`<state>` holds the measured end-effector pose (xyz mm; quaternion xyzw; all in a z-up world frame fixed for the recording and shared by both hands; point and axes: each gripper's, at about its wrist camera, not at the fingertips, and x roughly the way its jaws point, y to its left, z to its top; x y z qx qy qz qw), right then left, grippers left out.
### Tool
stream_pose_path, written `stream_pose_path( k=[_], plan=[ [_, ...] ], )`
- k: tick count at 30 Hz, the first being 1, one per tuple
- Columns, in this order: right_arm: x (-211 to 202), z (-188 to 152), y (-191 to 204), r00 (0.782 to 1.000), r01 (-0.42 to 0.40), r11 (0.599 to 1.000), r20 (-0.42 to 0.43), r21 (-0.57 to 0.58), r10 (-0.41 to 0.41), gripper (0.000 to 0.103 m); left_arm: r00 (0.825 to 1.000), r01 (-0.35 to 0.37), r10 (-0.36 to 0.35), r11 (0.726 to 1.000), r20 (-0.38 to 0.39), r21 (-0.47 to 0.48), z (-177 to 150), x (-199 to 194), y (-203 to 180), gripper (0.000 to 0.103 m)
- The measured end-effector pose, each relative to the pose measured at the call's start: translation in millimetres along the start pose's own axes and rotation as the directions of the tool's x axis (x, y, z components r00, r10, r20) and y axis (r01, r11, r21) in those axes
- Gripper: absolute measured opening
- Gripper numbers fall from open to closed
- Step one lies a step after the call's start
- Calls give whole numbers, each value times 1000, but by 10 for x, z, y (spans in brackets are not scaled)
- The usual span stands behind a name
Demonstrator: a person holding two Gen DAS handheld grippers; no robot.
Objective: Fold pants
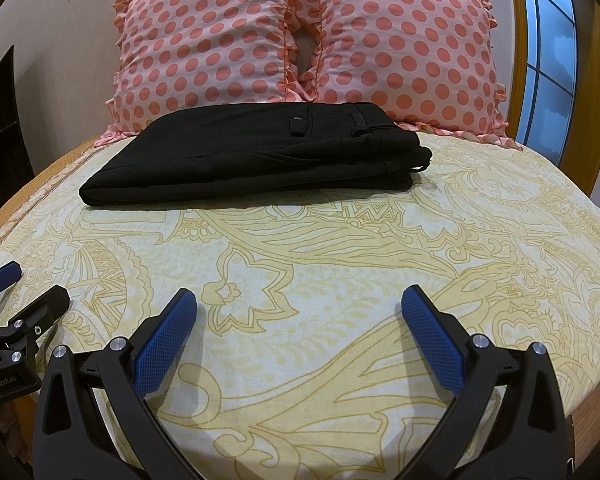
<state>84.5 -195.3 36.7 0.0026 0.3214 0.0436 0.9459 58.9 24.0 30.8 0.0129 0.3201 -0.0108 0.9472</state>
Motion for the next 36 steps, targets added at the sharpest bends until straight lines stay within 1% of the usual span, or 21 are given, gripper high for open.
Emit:
stream_pose_path(
  k=[26, 32, 36],
  plan=[
    [0, -4, 2, 1000, 1, 1000, 2, 1, -1, 102, 1000, 0, 0, 1000, 9, 2, -3, -8, -21, 101],
    [1, -5, 1, 1000, 2, 1000, 2, 1, -2, 102, 1000, -3, 3, 1000, -12, -1, 32, -6, -40, 101],
    [1, -7, 2, 1000, 2, 1000, 2, 1, -2, 102, 1000, -3, 3, 1000, -10, -5, 33, -3, -37, 101]
  ],
)
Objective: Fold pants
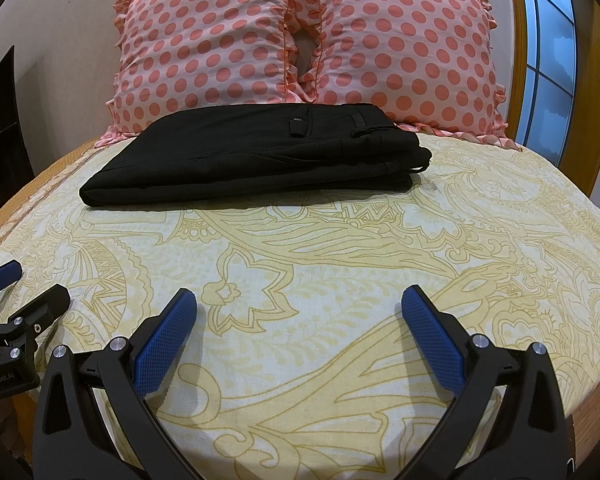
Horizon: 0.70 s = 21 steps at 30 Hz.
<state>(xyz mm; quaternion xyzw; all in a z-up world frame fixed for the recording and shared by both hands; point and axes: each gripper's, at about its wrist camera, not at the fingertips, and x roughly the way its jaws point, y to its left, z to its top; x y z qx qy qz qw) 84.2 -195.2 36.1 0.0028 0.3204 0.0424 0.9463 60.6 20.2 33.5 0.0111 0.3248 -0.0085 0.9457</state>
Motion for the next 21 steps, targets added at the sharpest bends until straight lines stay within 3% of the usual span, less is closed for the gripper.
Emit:
stream_pose_path(
  k=[21],
  plan=[
    [4, 6, 10, 1000, 2, 1000, 1, 2, -2, 102, 1000, 1, -1, 1000, -23, -2, 14, 13, -1, 101]
  ],
)
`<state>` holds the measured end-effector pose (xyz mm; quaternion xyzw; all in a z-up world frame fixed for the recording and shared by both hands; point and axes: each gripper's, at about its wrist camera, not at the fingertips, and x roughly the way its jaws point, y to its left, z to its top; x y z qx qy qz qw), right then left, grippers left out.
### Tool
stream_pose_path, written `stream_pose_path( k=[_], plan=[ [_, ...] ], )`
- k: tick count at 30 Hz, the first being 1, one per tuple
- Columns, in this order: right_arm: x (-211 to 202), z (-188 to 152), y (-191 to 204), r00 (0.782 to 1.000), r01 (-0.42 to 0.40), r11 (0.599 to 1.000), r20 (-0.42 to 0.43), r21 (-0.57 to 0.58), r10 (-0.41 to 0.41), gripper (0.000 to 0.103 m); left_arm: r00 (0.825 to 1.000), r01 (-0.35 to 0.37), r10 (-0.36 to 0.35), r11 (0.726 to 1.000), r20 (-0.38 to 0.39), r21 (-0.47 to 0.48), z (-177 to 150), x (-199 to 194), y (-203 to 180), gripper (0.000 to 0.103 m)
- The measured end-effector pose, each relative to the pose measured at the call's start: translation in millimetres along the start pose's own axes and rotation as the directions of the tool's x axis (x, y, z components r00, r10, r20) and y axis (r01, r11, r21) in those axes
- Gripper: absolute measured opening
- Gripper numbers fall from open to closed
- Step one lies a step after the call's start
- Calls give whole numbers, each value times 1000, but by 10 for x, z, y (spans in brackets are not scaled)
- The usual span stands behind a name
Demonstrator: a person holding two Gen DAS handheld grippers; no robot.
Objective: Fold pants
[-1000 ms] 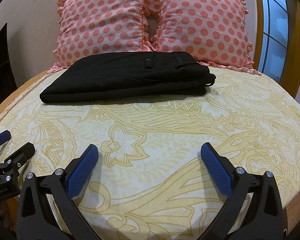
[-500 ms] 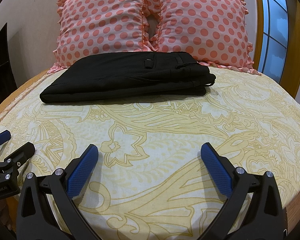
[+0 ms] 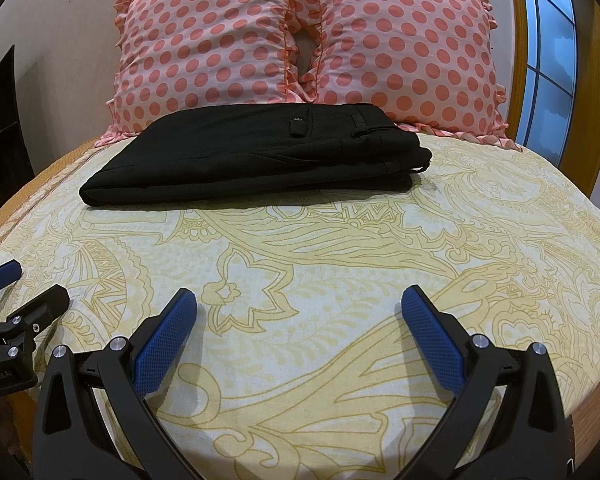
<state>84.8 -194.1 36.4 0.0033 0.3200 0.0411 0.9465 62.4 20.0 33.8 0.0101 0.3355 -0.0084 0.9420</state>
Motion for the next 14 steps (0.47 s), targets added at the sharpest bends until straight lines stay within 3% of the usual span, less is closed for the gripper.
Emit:
stream_pose_path(
  k=[14],
  plan=[
    [2, 0, 4, 1000, 1, 1000, 1, 1, -1, 102, 1000, -2, 2, 1000, 4, -1, -1, -1, -7, 101]
  ],
)
